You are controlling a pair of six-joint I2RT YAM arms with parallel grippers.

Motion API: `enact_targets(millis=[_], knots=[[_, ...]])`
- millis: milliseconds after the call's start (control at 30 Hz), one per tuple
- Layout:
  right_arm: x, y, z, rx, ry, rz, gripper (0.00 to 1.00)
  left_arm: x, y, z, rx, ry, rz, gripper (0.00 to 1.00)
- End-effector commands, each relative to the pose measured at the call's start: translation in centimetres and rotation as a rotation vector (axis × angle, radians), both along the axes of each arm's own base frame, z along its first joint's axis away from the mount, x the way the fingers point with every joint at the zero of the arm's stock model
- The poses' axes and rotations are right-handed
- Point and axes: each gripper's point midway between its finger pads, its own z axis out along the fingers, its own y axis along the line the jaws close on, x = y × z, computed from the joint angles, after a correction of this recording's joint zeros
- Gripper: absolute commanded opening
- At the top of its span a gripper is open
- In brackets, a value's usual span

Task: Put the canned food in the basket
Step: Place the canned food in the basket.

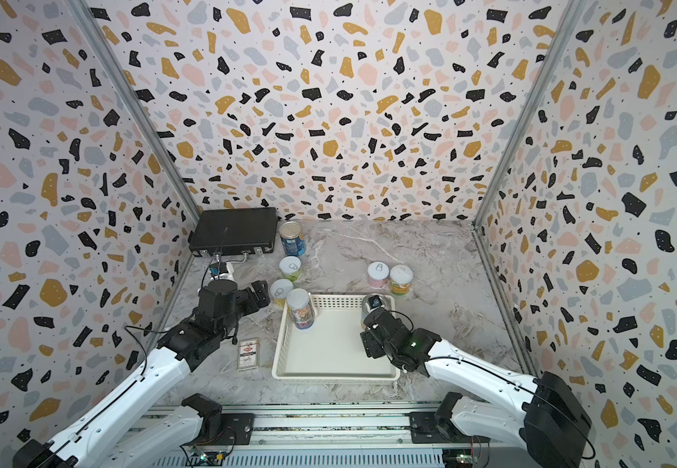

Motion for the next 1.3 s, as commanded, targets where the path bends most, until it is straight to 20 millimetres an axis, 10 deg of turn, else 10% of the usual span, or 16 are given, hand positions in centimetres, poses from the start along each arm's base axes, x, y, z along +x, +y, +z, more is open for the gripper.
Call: enact_targets(millis=[0, 467, 1267], knots=[[1.9, 0.3, 2.3, 0.054, -0.101, -0.061, 0.46, 0.3, -0.1, 0.7, -0.018, -0.042, -0.006, 1.00], [1.8, -1.0, 3.7, 0.046, -0.142, -0.098, 1.00, 0.5, 0.2, 0.1, -0.001, -0.018, 0.014, 1.00], [1.2, -2.6, 8.3, 0.126, -0.245, -0.116, 1.00, 9.4, -4.2, -0.4, 0.088, 0.213, -0.014, 1.00]])
